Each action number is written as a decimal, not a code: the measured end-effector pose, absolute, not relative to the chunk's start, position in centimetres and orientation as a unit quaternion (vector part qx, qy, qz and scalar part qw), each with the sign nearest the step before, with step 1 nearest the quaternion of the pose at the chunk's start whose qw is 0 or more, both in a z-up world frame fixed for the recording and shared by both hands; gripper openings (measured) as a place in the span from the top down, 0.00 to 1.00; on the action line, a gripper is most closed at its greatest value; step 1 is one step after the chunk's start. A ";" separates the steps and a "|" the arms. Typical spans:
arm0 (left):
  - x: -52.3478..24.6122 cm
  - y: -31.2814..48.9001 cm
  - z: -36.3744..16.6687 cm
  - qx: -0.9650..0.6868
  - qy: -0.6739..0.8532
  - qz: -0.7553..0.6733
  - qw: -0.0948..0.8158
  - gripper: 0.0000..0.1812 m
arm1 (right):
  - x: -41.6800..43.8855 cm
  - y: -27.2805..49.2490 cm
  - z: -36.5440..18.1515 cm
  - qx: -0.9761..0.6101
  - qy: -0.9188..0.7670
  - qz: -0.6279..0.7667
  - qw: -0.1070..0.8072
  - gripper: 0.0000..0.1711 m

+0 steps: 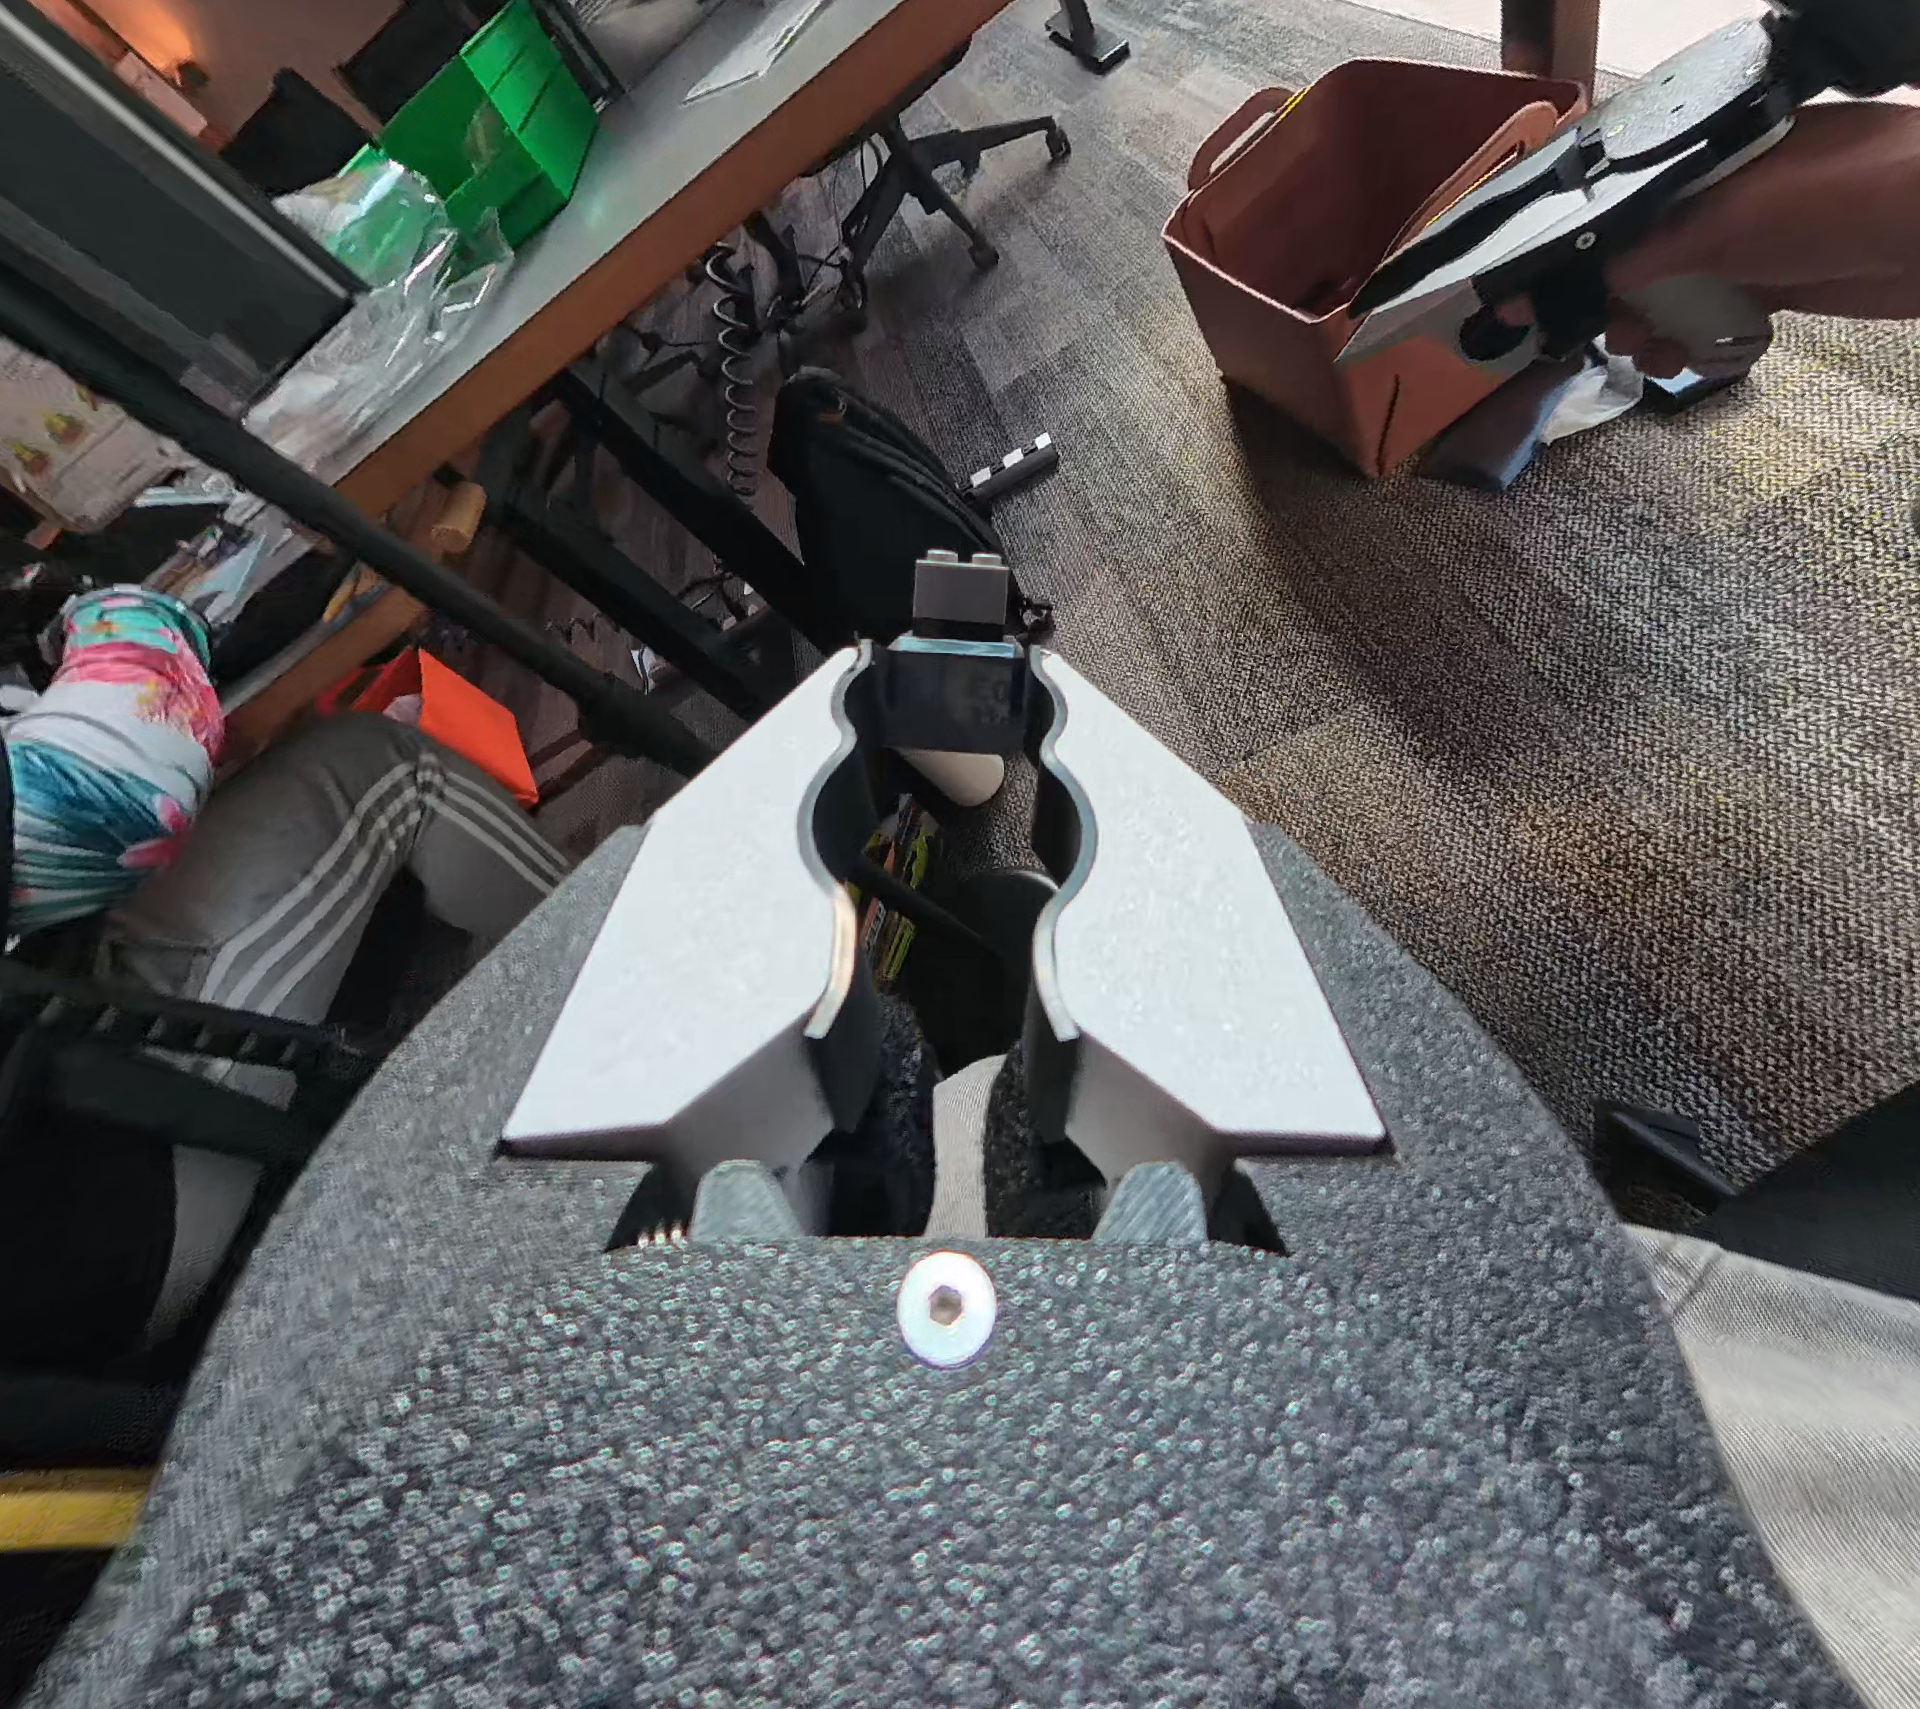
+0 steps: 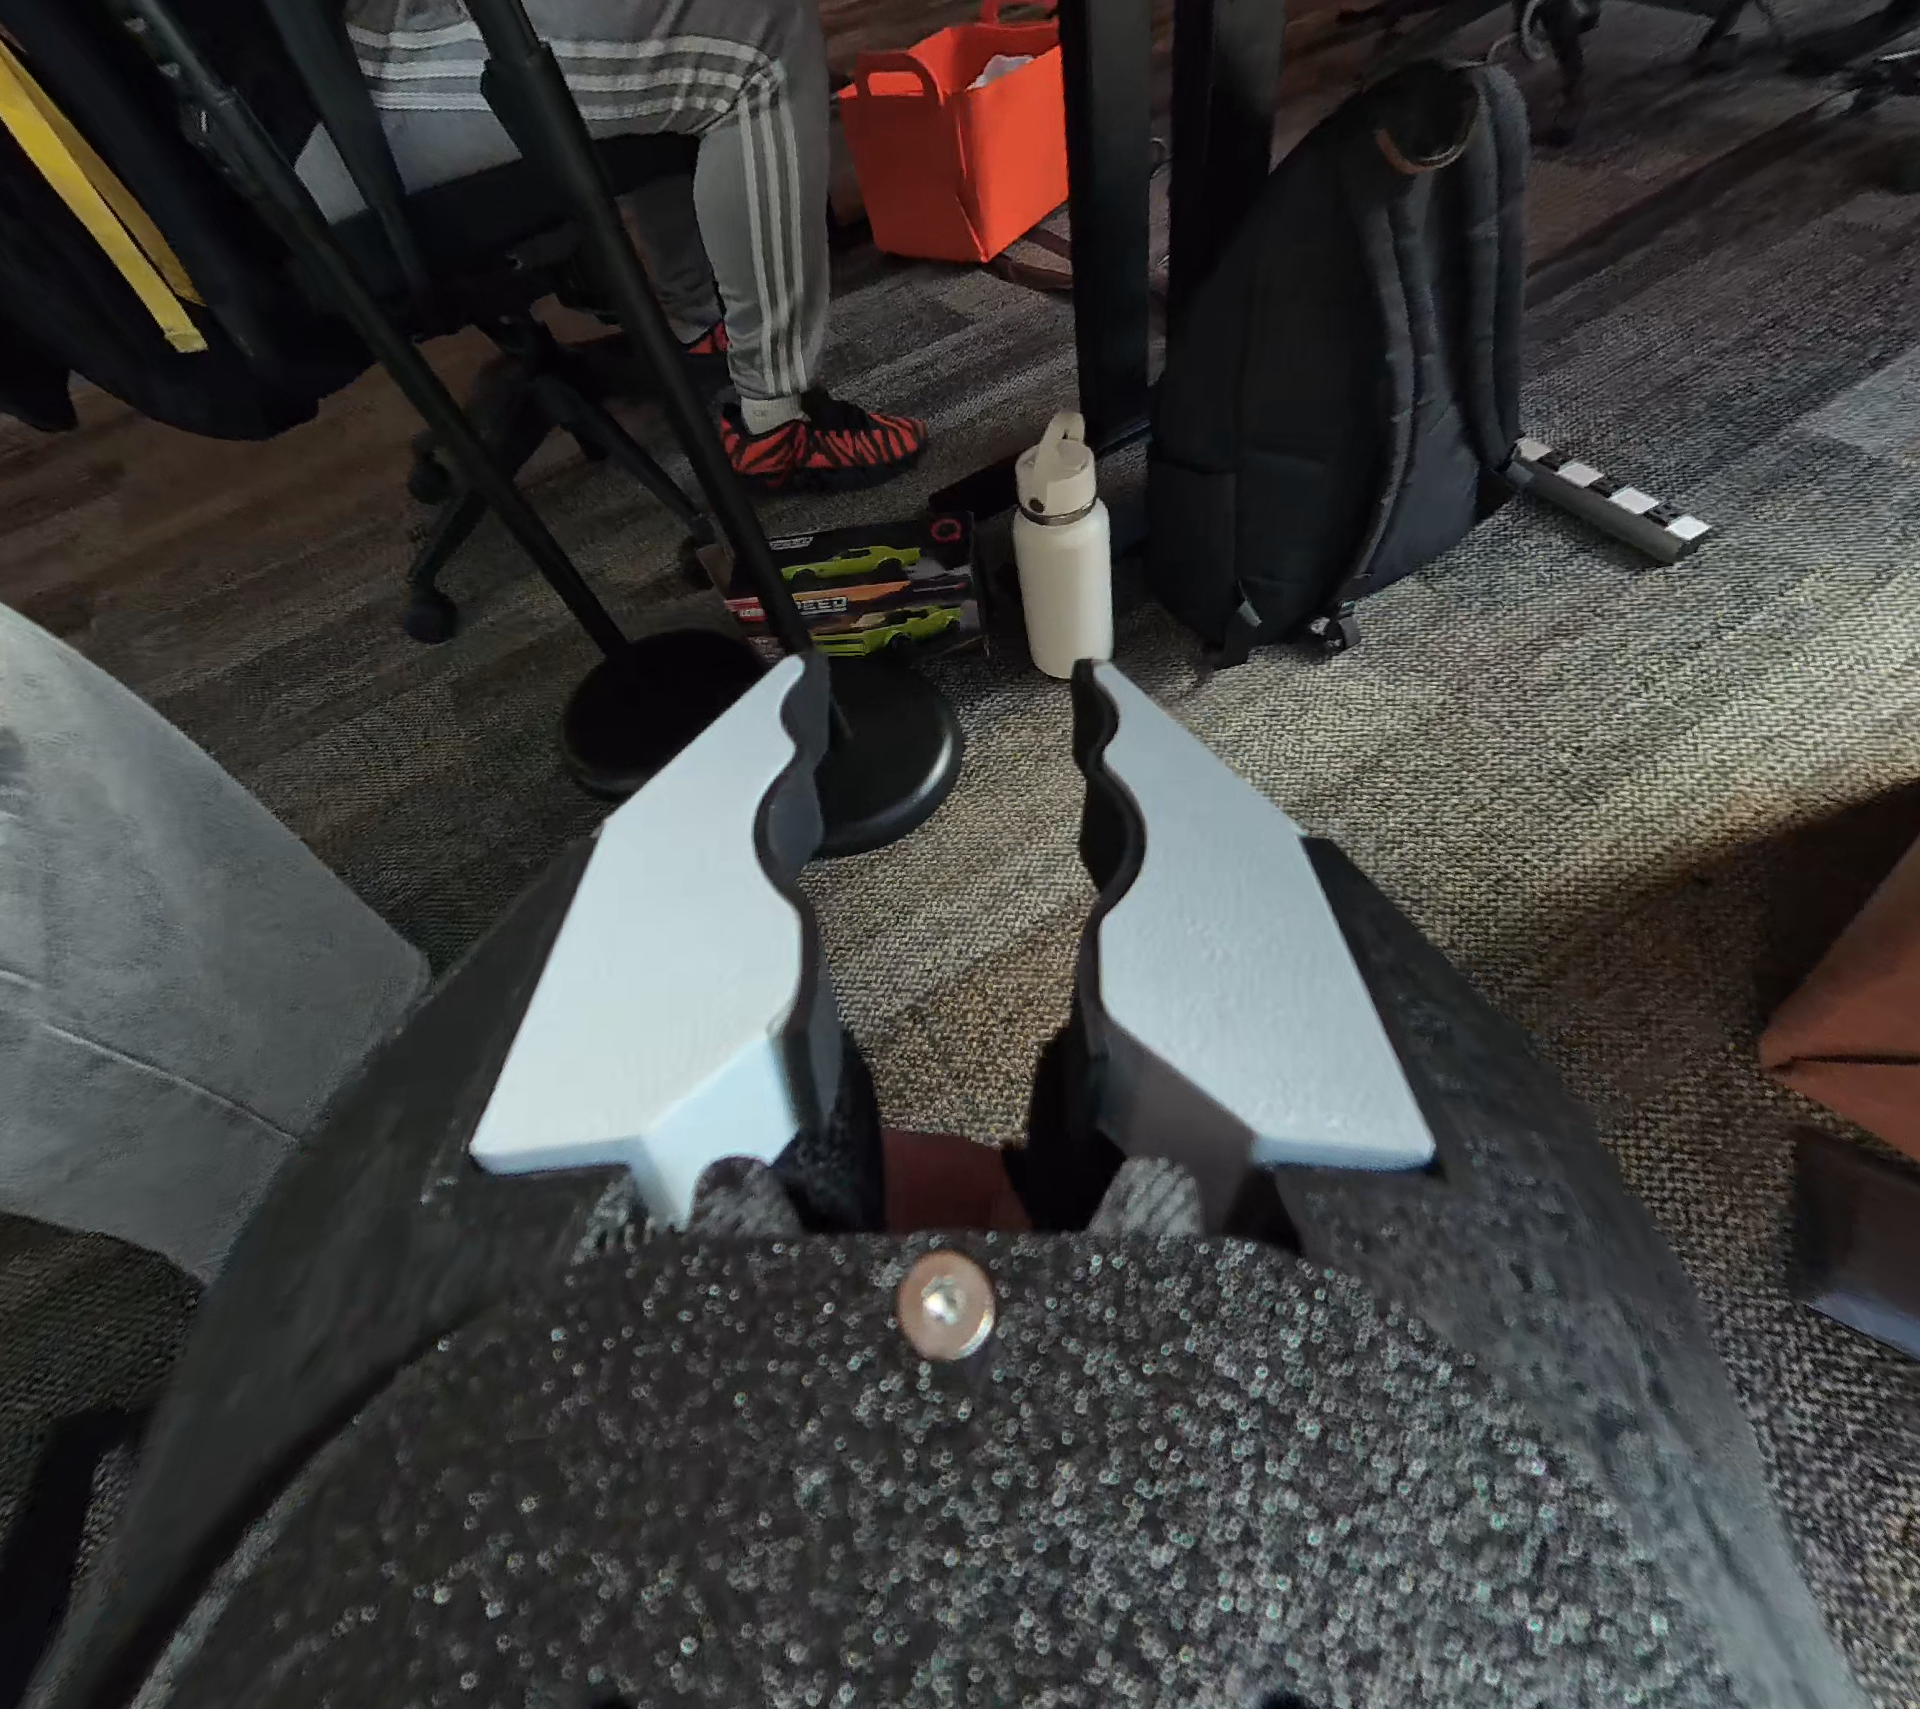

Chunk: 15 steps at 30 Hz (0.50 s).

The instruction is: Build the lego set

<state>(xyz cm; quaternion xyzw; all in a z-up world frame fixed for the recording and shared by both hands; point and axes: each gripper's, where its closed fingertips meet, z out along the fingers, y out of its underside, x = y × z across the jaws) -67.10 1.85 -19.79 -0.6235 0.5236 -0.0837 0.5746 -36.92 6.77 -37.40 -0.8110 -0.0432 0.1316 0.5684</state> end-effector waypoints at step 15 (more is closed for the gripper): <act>-84.9 10.6 -34.6 -0.890 0.297 0.000 0.347 0.87 | -42.6 16.8 -51.0 -0.871 -0.059 0.152 0.464 0.79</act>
